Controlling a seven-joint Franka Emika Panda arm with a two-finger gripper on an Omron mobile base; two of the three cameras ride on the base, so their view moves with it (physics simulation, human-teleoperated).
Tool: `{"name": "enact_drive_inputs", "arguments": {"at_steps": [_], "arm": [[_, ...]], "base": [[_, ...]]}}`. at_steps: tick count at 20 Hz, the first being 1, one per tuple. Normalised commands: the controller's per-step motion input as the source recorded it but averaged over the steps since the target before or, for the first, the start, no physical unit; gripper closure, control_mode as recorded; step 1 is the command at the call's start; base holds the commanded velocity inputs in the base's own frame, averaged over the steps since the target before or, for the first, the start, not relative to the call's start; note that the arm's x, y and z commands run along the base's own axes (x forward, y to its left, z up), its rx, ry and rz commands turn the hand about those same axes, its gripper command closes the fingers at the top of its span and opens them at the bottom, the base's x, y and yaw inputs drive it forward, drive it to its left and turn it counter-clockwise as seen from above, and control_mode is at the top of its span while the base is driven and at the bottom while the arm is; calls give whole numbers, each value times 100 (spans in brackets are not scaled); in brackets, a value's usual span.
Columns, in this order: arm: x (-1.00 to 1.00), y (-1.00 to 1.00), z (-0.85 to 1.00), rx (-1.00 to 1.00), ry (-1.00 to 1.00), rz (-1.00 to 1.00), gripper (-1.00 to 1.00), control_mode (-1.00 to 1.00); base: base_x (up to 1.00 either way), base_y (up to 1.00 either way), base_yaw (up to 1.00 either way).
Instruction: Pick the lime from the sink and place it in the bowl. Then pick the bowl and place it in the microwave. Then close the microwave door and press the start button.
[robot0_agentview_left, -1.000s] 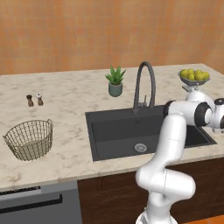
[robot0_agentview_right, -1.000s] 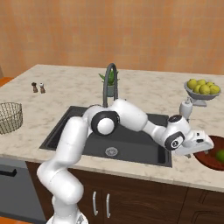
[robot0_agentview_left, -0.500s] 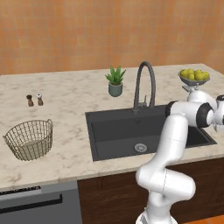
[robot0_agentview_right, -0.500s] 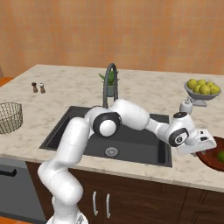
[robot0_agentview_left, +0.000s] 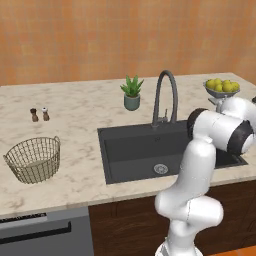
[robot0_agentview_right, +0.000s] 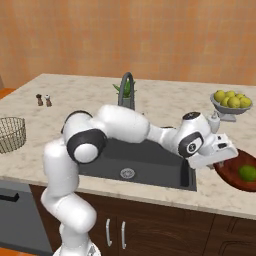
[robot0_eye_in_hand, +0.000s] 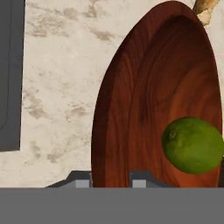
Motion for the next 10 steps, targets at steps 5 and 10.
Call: {"name": "enact_drive_inputs", "arguments": {"at_steps": [5,10], "arm": [[-27,100,100,-3,0,17,100,-100],[-22,100,100,0,7,15,100,-100]], "base": [[0,0,0],[0,0,0]]}}
